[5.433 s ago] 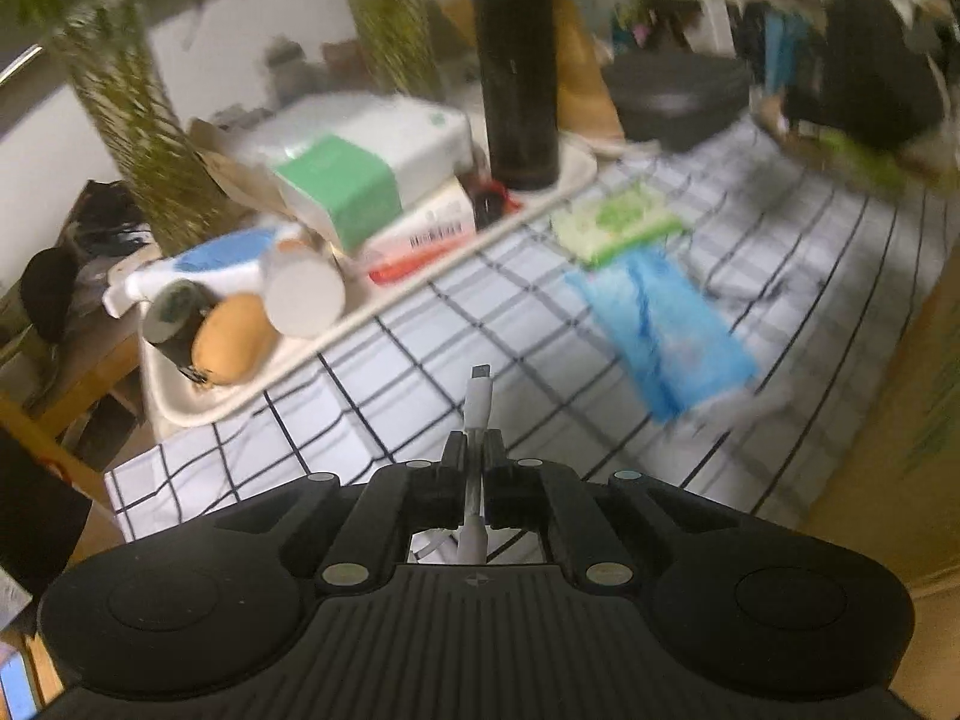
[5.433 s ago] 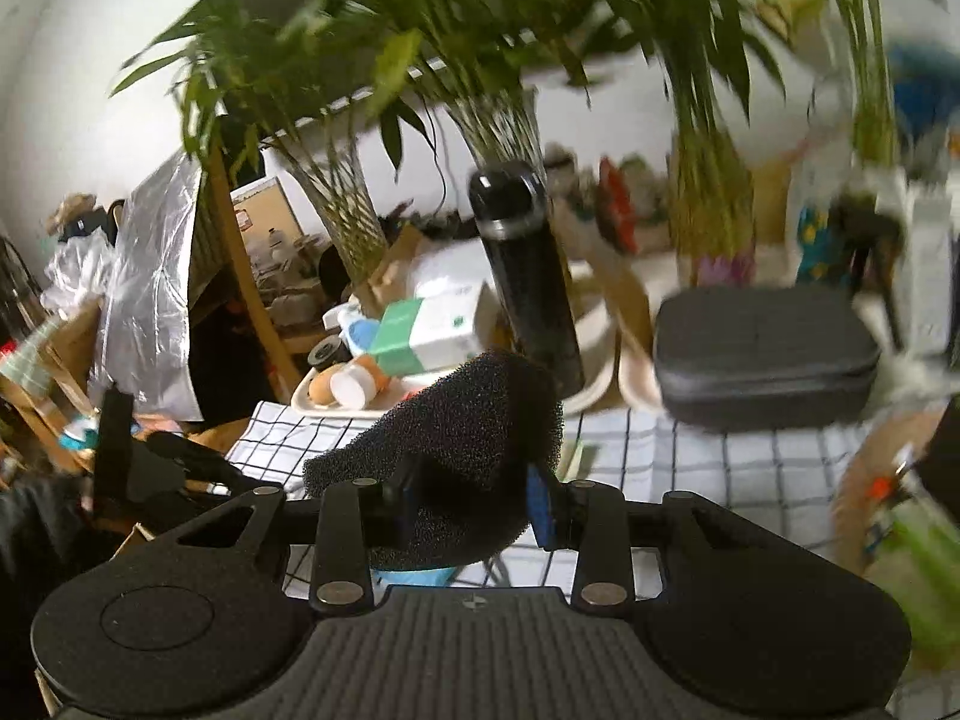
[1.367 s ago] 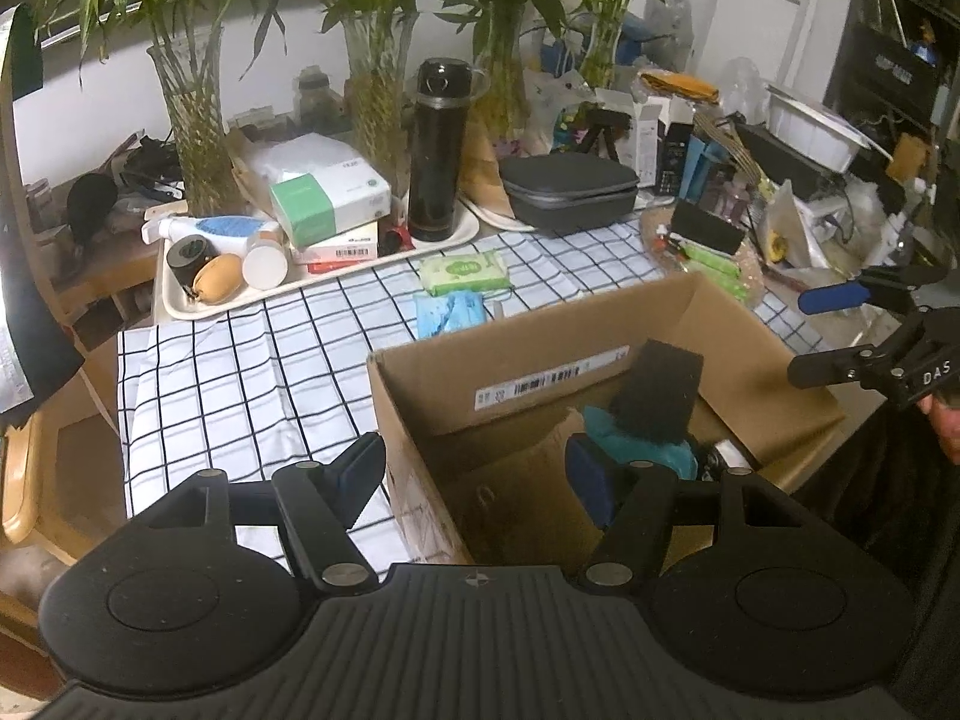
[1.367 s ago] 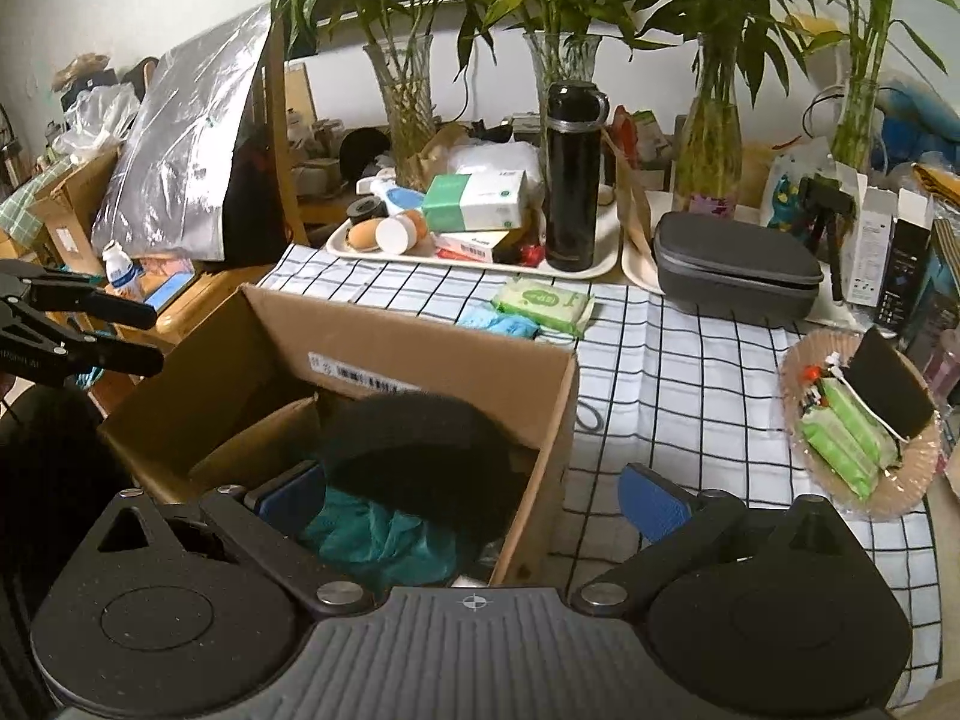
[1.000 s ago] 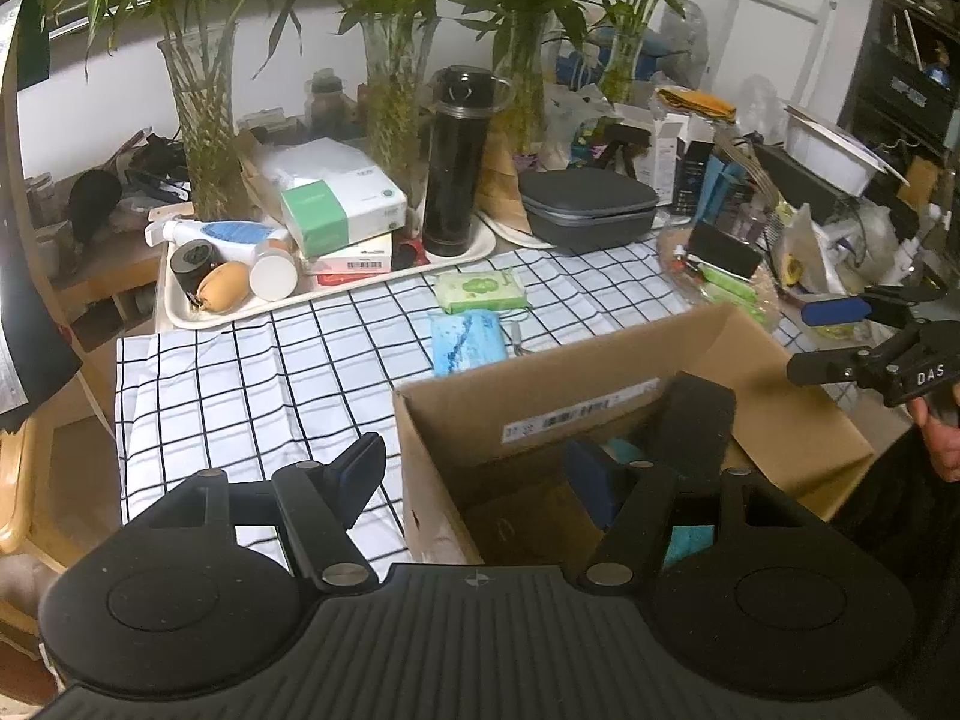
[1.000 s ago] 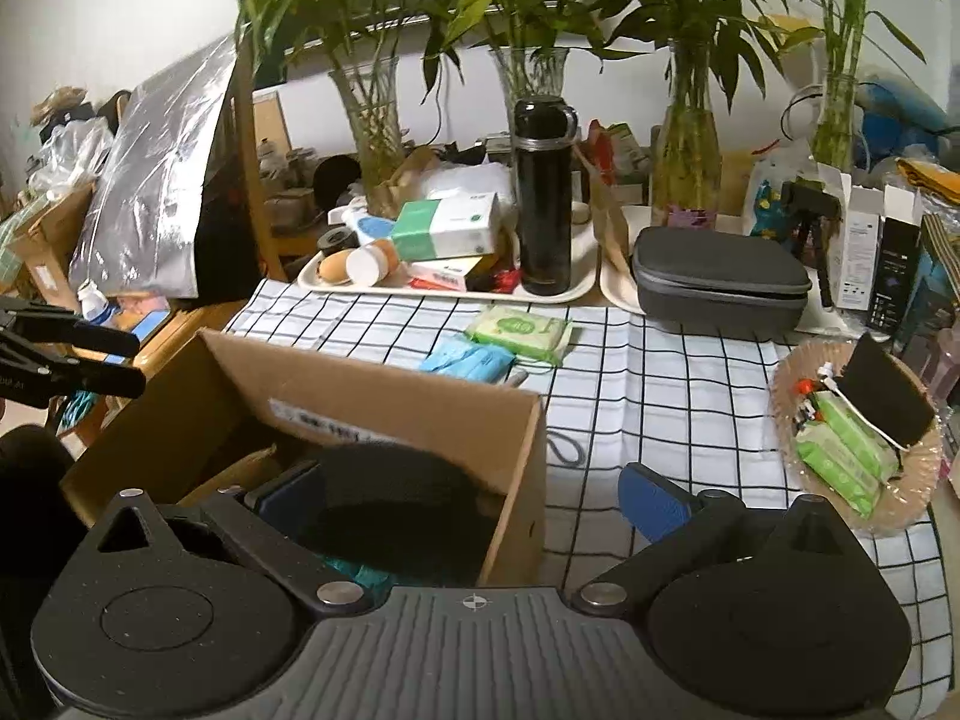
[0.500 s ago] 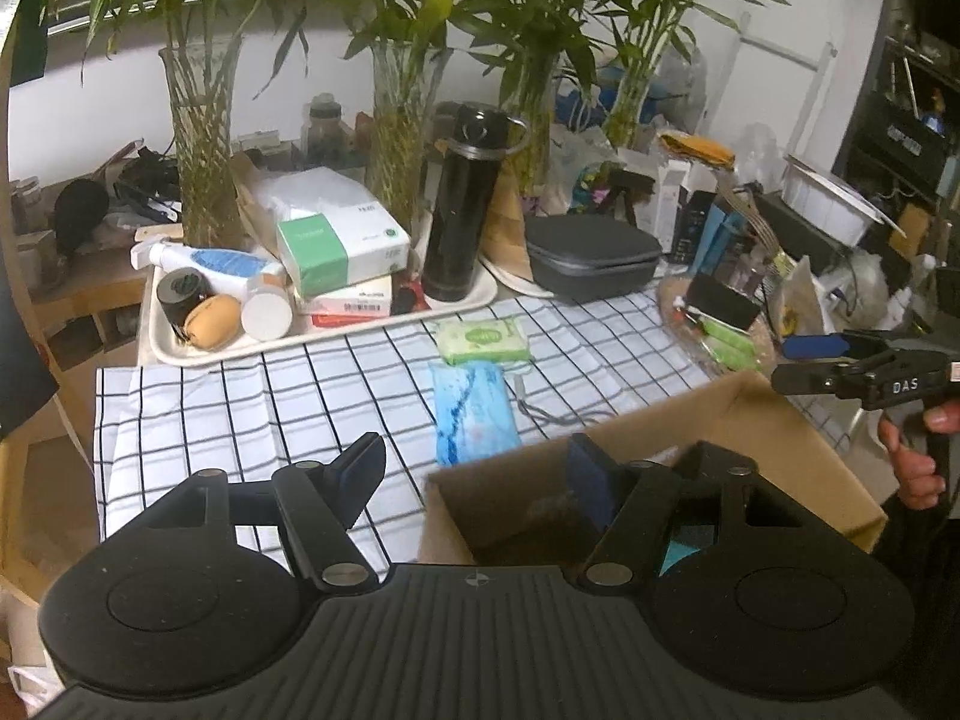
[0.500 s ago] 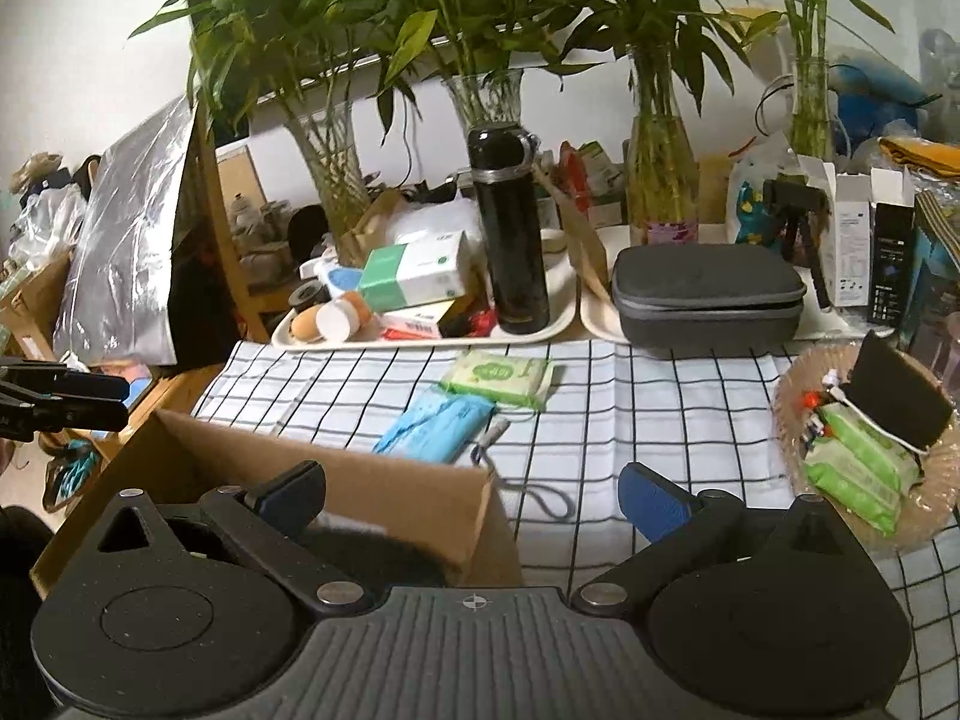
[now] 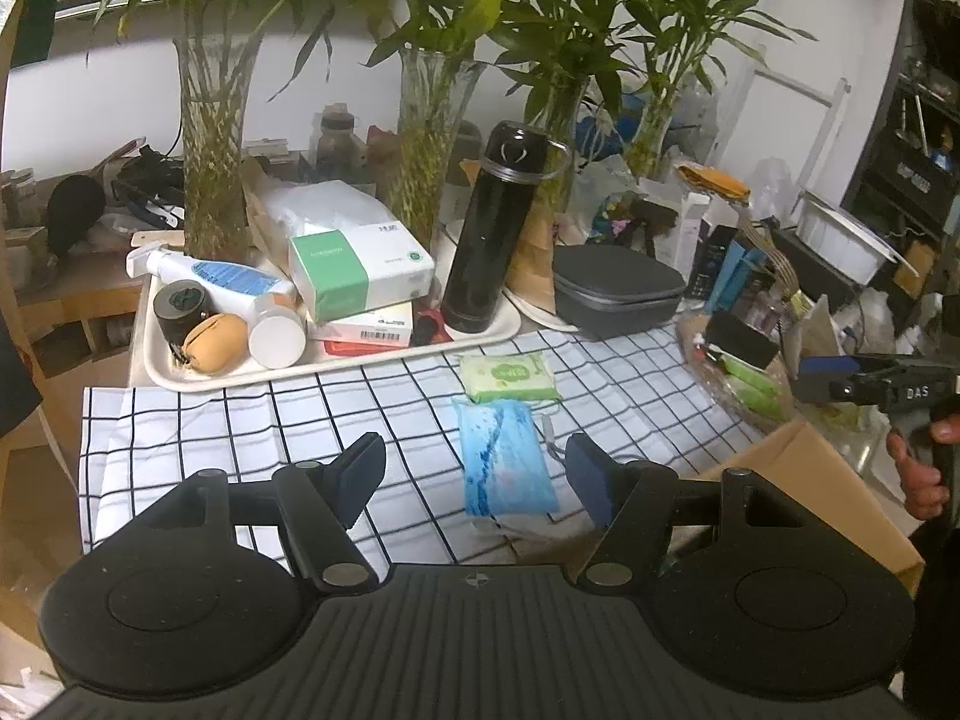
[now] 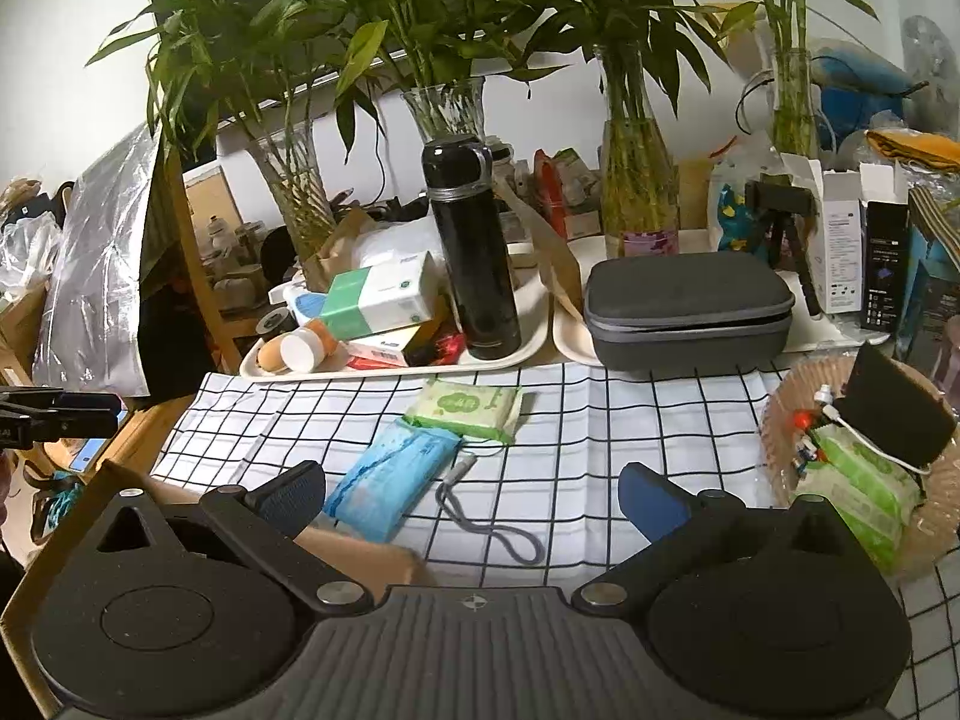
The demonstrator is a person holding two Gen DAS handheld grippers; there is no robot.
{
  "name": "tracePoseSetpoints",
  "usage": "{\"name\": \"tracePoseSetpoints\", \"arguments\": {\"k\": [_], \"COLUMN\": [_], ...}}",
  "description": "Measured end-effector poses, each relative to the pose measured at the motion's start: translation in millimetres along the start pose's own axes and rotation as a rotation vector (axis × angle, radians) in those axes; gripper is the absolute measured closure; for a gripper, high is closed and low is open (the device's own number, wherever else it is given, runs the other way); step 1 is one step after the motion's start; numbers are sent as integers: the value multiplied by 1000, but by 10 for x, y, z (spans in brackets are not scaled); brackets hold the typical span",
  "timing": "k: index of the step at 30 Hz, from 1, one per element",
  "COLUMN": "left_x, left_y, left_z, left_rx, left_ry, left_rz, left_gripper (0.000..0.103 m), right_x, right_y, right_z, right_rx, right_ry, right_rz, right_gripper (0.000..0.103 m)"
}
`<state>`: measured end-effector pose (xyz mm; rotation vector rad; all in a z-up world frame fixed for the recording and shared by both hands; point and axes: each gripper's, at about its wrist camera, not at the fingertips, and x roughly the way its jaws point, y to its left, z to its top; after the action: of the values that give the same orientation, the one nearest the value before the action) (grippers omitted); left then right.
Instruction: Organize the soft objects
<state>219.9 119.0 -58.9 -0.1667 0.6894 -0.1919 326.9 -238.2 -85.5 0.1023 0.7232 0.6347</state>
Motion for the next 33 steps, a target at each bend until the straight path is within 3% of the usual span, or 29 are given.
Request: {"name": "tracePoseSetpoints", "arguments": {"k": [11, 21, 33], "left_x": [484, 993, 1341], "left_y": [272, 386, 440], "left_z": [25, -18, -192], "left_rx": [-6, 42, 130], "left_ry": [5, 56, 157], "left_rz": [-27, -52, -221], "left_gripper": [37, 38, 38], "right_x": [262, 469, 719], "right_y": [-144, -333, -361], "right_z": [102, 132, 164], "right_rx": [-20, 8, -21], "right_ry": [35, 72, 126], "right_rz": [2, -11, -3], "right_gripper": [0, 0, 0]}}
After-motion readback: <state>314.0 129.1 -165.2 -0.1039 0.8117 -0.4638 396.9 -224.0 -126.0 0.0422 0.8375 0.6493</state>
